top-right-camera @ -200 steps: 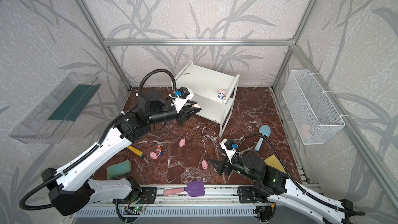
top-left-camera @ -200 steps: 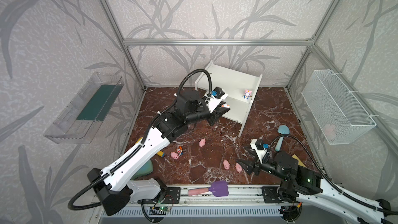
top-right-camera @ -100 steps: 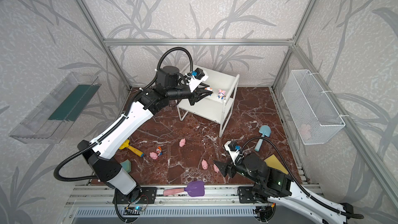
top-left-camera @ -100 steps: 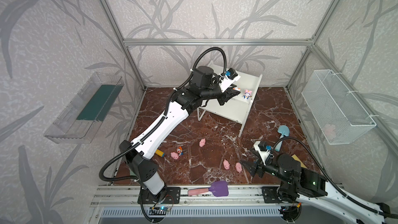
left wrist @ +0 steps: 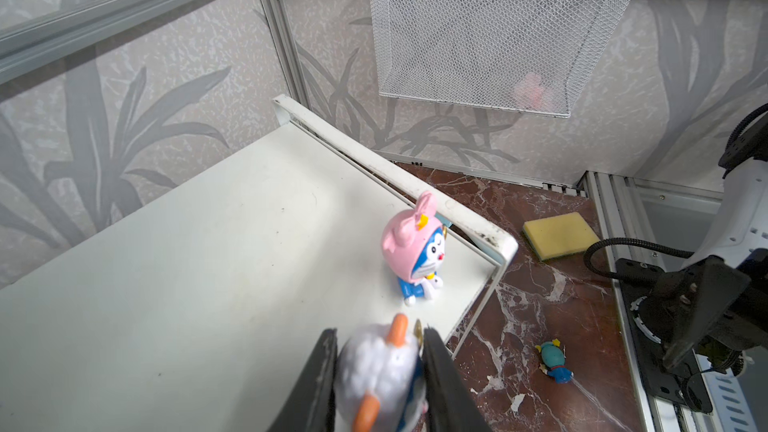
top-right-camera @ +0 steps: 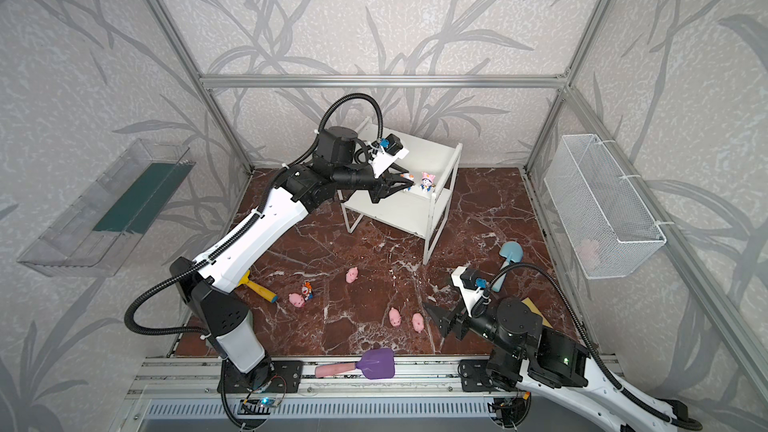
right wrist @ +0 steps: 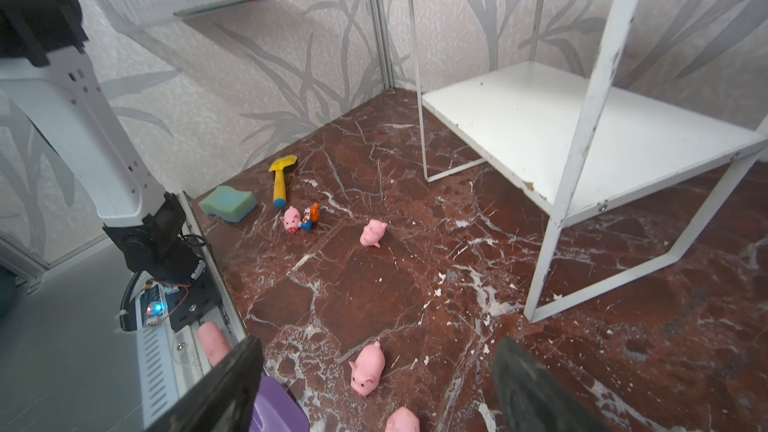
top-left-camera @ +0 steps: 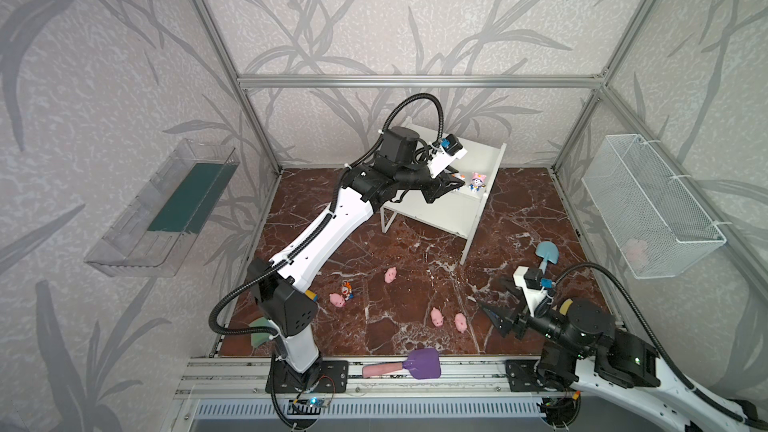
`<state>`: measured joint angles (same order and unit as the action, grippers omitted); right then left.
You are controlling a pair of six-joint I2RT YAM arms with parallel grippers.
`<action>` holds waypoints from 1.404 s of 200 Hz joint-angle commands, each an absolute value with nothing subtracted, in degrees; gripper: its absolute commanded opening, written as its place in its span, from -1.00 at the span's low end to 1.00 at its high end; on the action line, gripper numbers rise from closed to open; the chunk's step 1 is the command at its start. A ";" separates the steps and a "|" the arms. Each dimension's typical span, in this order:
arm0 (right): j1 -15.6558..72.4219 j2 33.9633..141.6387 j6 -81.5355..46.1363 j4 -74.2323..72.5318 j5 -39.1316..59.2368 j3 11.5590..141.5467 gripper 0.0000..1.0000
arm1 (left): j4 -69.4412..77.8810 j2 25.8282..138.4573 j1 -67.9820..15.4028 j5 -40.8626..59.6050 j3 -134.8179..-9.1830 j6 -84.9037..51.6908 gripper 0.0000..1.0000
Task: Place and organize the plastic toys onto the shelf
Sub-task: 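Lower the figurine beside the pink-hooded Doraemon and open the left gripper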
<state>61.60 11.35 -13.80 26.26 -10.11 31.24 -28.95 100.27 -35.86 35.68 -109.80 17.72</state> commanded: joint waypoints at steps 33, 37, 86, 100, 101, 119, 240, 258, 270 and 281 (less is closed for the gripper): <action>61.94 13.79 -9.72 28.89 -10.68 37.70 0.74 | -26.57 101.23 -34.90 38.94 -111.53 17.25 -0.38; 61.95 13.88 -9.69 28.99 -10.64 37.87 0.75 | -26.47 101.36 -34.80 39.08 -111.66 17.15 -0.38; 61.97 13.10 -10.17 28.79 -10.11 37.68 0.75 | -28.28 103.41 -34.10 40.32 -114.33 18.04 -0.36; 61.96 12.66 -10.25 28.73 -10.06 37.53 0.75 | -30.08 104.53 -33.87 40.75 -116.01 18.73 -0.37; 61.96 12.61 -10.22 28.73 -10.04 37.53 0.75 | -30.20 104.65 -33.90 40.77 -116.10 18.81 -0.36; 61.97 12.42 -10.25 28.96 -10.27 37.52 0.76 | -32.17 105.83 -33.88 40.95 -118.15 19.58 -0.35; 61.96 12.57 -10.55 28.17 -10.13 36.51 0.76 | -34.28 105.99 -33.79 40.77 -118.83 20.57 -0.17; 61.95 12.52 -10.63 28.08 -10.03 36.42 0.76 | -34.28 105.95 -33.79 40.64 -118.83 20.57 -0.11; 62.02 12.56 -10.68 28.15 -10.02 36.39 0.76 | -34.11 105.96 -33.77 40.47 -118.83 20.57 -0.06; 61.95 12.64 -10.66 28.21 -10.02 36.44 0.76 | -34.15 105.84 -33.83 40.19 -118.83 20.65 -0.02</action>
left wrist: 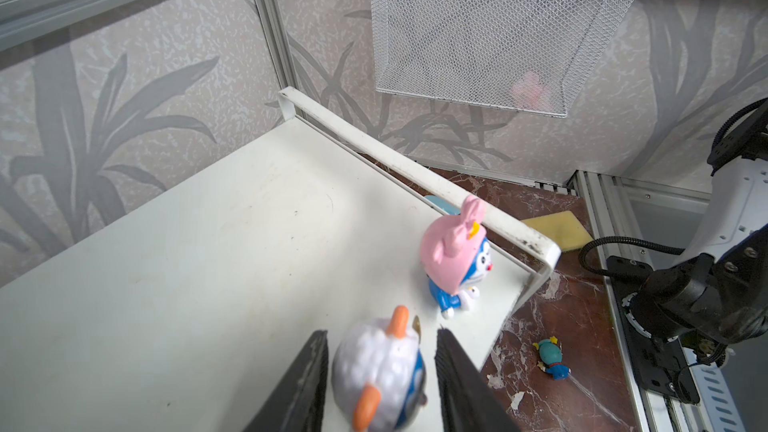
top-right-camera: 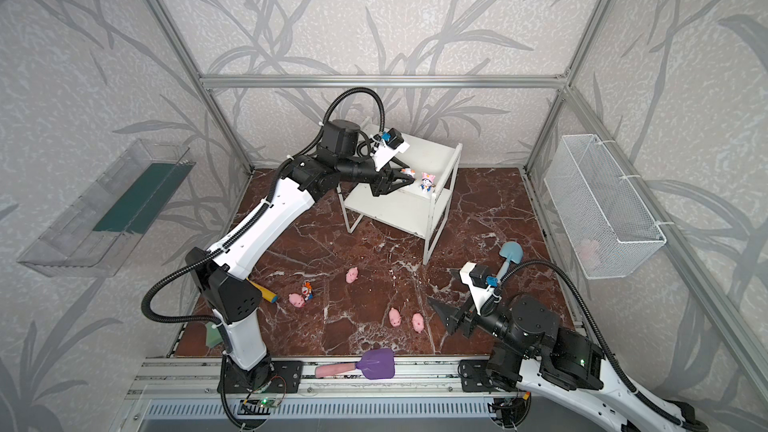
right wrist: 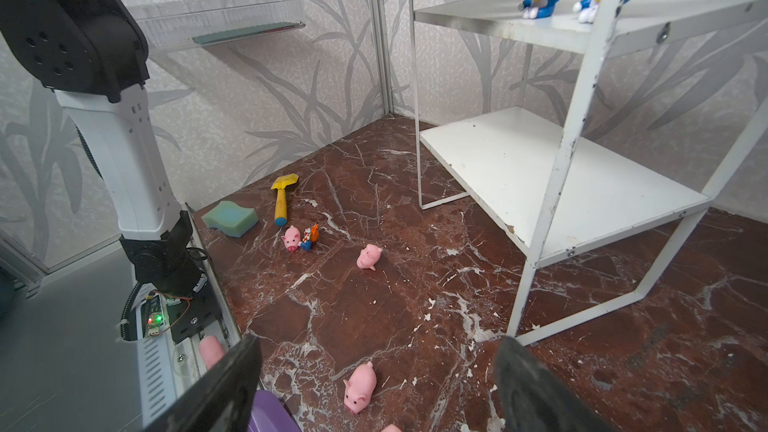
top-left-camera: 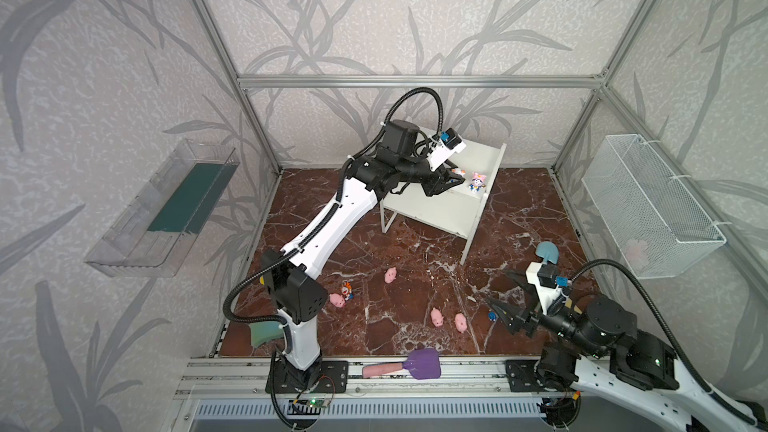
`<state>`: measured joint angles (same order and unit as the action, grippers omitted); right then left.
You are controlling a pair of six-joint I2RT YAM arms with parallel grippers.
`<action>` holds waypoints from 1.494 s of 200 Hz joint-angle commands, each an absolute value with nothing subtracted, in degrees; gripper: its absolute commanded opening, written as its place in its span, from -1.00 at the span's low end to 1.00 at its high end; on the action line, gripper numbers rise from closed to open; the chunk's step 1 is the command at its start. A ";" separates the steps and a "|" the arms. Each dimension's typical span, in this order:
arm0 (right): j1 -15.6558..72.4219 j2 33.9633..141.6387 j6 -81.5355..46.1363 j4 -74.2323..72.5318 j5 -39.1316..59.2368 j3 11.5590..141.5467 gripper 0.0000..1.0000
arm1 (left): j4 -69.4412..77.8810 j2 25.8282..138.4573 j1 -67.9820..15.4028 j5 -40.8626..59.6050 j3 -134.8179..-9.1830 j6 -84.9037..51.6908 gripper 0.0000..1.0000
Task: Place and organize the plastic toys onto the shelf
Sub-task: 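Lower the figurine beside the pink-hooded Doraemon and open the left gripper, then withdraw the left gripper while the right gripper moves over the teal-headed Doraemon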
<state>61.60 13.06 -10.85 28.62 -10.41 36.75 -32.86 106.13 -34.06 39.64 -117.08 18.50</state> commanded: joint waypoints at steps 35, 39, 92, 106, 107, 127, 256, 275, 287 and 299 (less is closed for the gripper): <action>61.97 12.90 -11.06 28.14 -10.41 36.04 0.76 | -35.16 105.16 -33.83 37.79 -118.83 21.69 0.29; 61.96 12.98 -11.28 28.18 -10.46 35.89 0.76 | -35.31 104.94 -33.76 37.43 -118.83 21.87 0.33; 61.98 17.71 -16.29 28.49 -12.13 34.18 0.76 | -35.86 100.46 -33.49 32.81 -115.50 23.51 0.99; 61.97 20.08 -19.58 29.86 -14.17 33.85 0.77 | -35.67 98.49 -33.48 31.41 -114.15 23.86 0.99; 61.96 20.42 -19.92 29.97 -14.33 33.80 0.77 | -35.72 98.33 -33.49 31.35 -114.03 23.80 0.99; 61.97 23.72 -25.61 32.23 -16.93 33.19 0.76 | -35.51 94.34 -33.46 29.87 -110.42 22.93 0.99; 55.11 31.80 -60.65 46.32 -19.69 21.37 0.75 | -21.74 45.46 -33.82 23.33 -58.94 0.36 0.99; 52.17 31.12 -61.47 44.10 -16.73 18.86 0.75 | -22.15 41.59 -33.80 24.06 -55.69 -1.58 0.99; 50.52 30.85 -61.94 41.99 -14.77 17.32 0.75 | -22.47 39.97 -33.76 24.33 -54.30 -2.36 0.99; 49.57 30.92 -61.81 39.82 -13.26 16.22 0.74 | -23.18 39.14 -33.79 24.31 -53.39 -2.38 0.99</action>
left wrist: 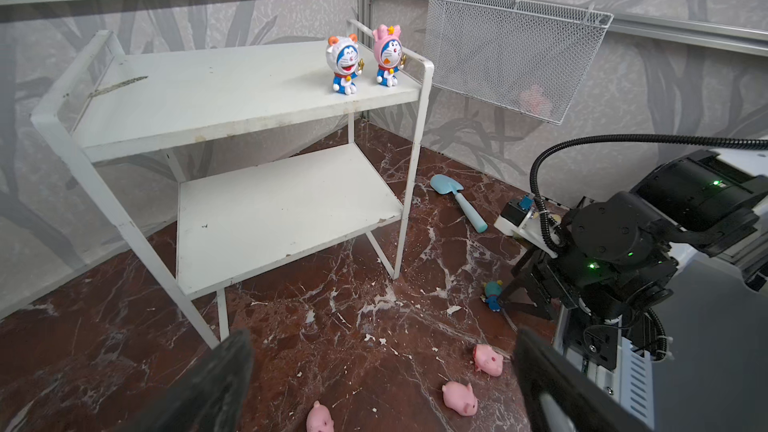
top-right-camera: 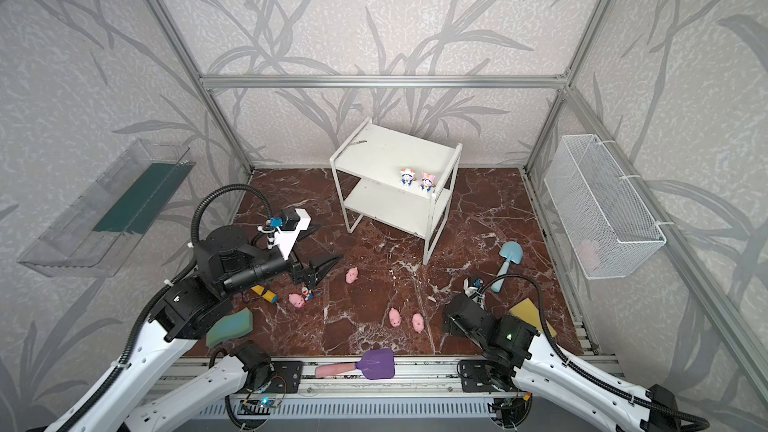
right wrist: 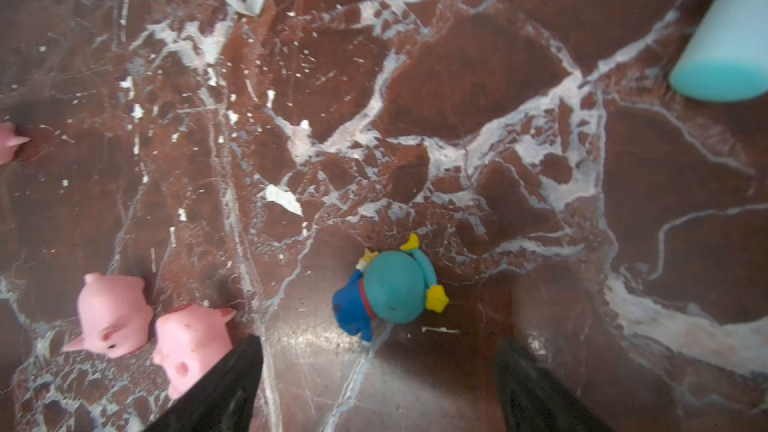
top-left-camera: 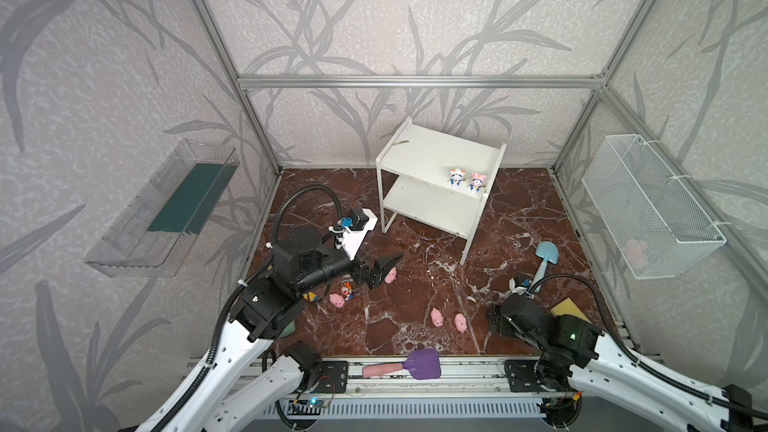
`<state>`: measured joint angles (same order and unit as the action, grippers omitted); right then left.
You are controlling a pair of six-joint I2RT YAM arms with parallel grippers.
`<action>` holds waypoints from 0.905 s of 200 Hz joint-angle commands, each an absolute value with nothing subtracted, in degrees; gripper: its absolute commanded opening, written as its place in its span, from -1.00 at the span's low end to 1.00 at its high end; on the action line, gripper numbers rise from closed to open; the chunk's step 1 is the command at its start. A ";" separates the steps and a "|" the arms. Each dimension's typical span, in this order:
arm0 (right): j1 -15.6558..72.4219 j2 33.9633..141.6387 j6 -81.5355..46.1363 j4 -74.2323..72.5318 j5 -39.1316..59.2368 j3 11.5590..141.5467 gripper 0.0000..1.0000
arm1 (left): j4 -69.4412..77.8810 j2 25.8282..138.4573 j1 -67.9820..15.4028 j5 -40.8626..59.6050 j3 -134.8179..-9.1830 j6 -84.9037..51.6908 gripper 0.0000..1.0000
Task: Place and organize the plastic toys onto the shelf
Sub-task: 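Withdraw the left gripper while the right gripper moves over the teal-headed Doraemon, then lower the right gripper onto the teal-headed Doraemon beside the pink pig and close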
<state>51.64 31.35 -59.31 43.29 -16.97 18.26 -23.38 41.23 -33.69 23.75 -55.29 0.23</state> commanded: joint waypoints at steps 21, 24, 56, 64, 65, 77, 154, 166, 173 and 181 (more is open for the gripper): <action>48.94 32.05 -61.01 36.19 -11.43 15.50 0.70 | -23.56 38.91 -33.83 24.26 -52.98 -2.19 0.99; 48.93 32.18 -60.93 35.85 -11.25 15.48 0.70 | -23.51 38.98 -33.84 24.32 -52.93 -2.20 0.99; 48.96 35.58 -59.13 30.61 -9.37 15.73 0.65 | -22.91 39.99 -33.82 25.36 -53.22 -2.46 0.99; 48.93 36.54 -58.75 29.43 -9.30 15.86 0.66 | -22.72 40.08 -33.82 25.57 -53.19 -2.65 0.99; 48.94 36.64 -58.69 29.26 -9.31 15.88 0.65 | -22.65 40.12 -33.83 25.62 -53.18 -2.69 0.99; 48.96 38.01 -58.05 28.15 -9.53 16.29 0.65 | -22.42 40.25 -33.83 25.75 -53.07 -2.96 0.99; 49.84 43.72 -42.83 17.23 -4.10 23.67 0.62 | -21.27 41.09 -33.85 26.57 -52.76 -4.18 0.99; 50.08 43.54 -41.51 18.23 -4.39 25.07 0.61 | -21.04 41.20 -33.92 26.72 -52.76 -4.31 0.99; 50.10 43.28 -41.19 19.09 -4.71 25.47 0.61 | -20.93 41.18 -33.90 26.72 -52.78 -4.30 0.99; 50.10 42.80 -41.05 19.70 -5.11 25.53 0.61 | -20.92 41.30 -33.92 26.64 -52.78 -4.30 0.99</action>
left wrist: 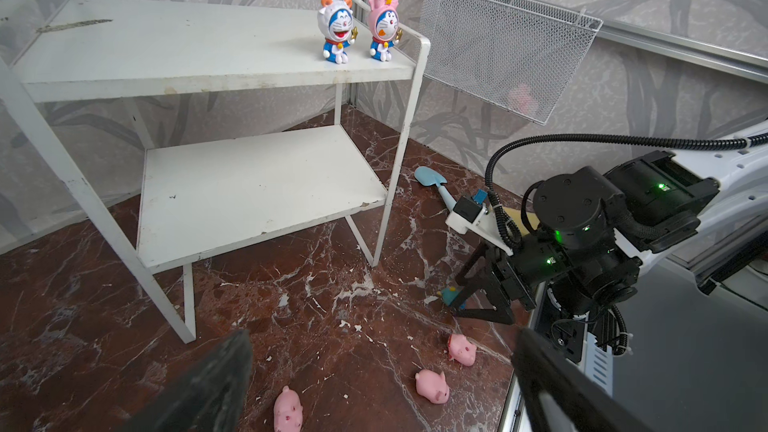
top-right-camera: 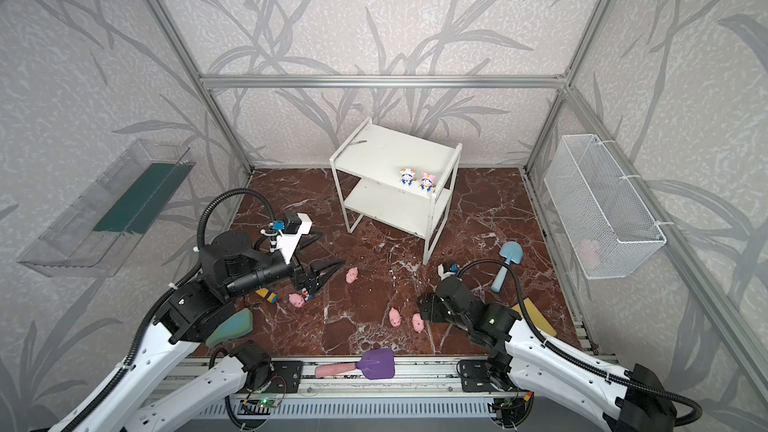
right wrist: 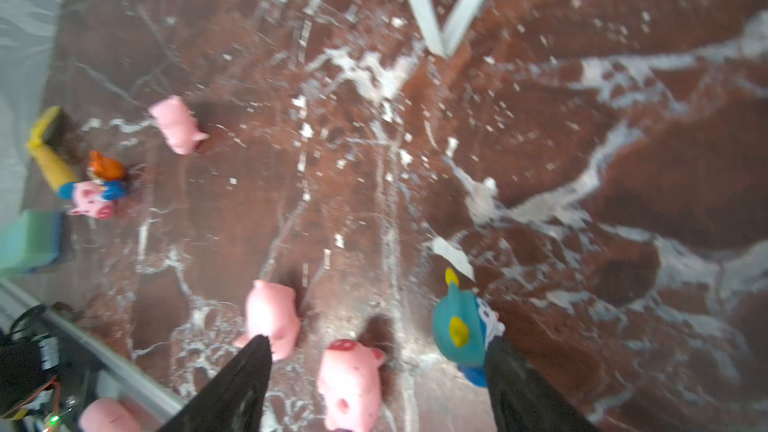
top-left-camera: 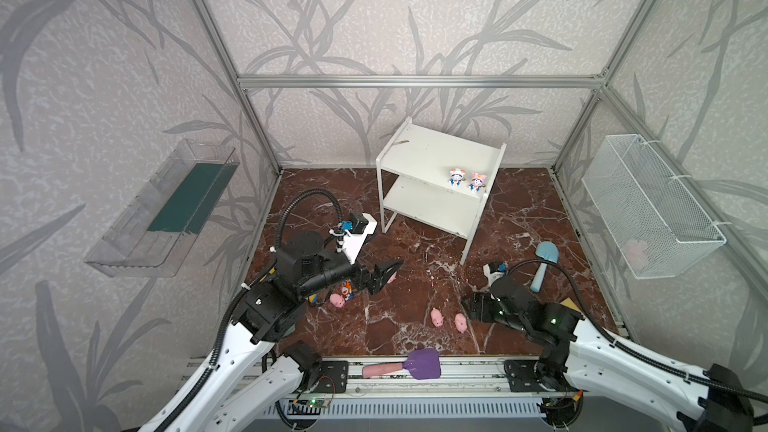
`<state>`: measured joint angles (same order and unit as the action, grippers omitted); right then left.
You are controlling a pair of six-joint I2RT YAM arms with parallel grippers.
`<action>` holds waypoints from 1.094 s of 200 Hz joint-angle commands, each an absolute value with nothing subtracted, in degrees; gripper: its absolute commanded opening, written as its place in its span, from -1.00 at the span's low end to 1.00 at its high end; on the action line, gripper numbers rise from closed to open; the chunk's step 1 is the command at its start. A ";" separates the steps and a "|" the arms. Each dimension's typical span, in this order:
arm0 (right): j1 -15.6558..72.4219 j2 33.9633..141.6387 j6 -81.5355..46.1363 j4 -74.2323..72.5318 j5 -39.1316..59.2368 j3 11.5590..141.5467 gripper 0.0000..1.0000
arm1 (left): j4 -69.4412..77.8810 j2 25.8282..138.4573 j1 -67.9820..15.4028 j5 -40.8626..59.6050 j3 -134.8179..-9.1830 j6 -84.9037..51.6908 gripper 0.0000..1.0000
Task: Place and organize the plastic toys onto the shelf
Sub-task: 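Lower the right gripper onto the teal-headed Doraemon beside the pink pig and close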
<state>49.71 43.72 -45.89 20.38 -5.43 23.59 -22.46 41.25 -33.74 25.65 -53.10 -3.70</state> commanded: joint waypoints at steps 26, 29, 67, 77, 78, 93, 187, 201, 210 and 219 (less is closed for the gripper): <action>50.02 39.67 -43.43 20.79 -8.29 22.87 0.54 | -20.80 41.56 -33.94 26.72 -52.74 -4.39 0.99; 49.97 39.14 -43.50 20.89 -8.56 22.45 0.54 | -20.86 41.56 -33.98 26.80 -52.77 -4.47 0.99; 49.58 35.41 -42.34 24.03 -9.52 19.70 0.23 | -20.87 41.67 -34.10 27.24 -52.29 -5.09 0.99; 49.19 35.57 -41.42 24.67 -8.63 19.37 0.20 | -20.90 41.45 -34.14 27.33 -52.06 -5.34 0.99; 49.11 35.58 -41.32 24.81 -8.53 19.31 0.20 | -20.91 41.42 -34.12 27.33 -52.05 -5.30 0.99; 48.39 36.79 -40.20 26.59 -7.49 19.33 0.10 | -20.87 41.09 -34.19 27.37 -51.45 -5.74 0.99; 47.81 46.66 -34.68 24.57 0.83 19.78 0.02 | -20.63 39.53 -34.54 26.90 -49.29 -7.55 0.99; 47.81 48.14 -34.17 23.63 2.38 19.93 0.03 | -20.74 39.47 -34.59 26.89 -49.20 -7.45 0.99; 47.81 48.88 -33.71 23.09 3.46 19.95 0.04 | -20.73 39.54 -34.56 26.81 -49.19 -7.37 0.99; 47.81 49.53 -33.64 22.88 3.90 20.08 0.04 | -20.72 39.44 -34.56 26.81 -49.21 -7.43 0.99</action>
